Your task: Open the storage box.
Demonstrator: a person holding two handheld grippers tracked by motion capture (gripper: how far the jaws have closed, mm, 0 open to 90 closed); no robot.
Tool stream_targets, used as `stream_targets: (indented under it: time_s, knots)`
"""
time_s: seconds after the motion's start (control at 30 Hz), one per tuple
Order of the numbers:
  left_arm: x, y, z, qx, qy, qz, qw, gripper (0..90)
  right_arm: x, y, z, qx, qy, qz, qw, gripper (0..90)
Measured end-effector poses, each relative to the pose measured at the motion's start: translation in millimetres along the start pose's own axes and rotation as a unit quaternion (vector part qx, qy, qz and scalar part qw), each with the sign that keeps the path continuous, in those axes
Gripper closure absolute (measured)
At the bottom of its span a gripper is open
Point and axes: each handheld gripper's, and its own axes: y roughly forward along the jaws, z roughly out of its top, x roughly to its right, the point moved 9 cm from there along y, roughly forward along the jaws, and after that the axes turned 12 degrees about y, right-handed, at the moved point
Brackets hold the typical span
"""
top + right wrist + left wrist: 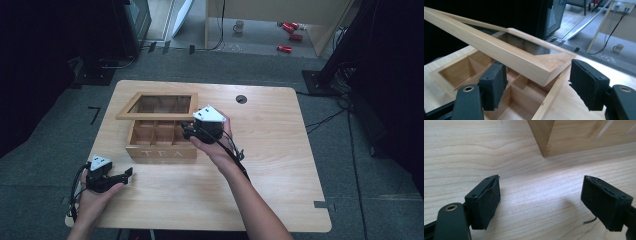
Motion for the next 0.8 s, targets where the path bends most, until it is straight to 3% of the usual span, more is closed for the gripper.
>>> stream_targets:
  time_s: [0.33,0.8]
  knots:
    - [1.8,1.7,-0.2,-0.008,0.019,0.014,0.9997,16.6,8.4,14.8,30.2,0.013,-0.005,-0.010,0.9999,30.5]
    - [1.2,1.5,0.4,-0.005,0.013,0.002,0.9999,16.7,22.3,34.3,73.3,0.042,-0.009,0.002,0.9991,30.2]
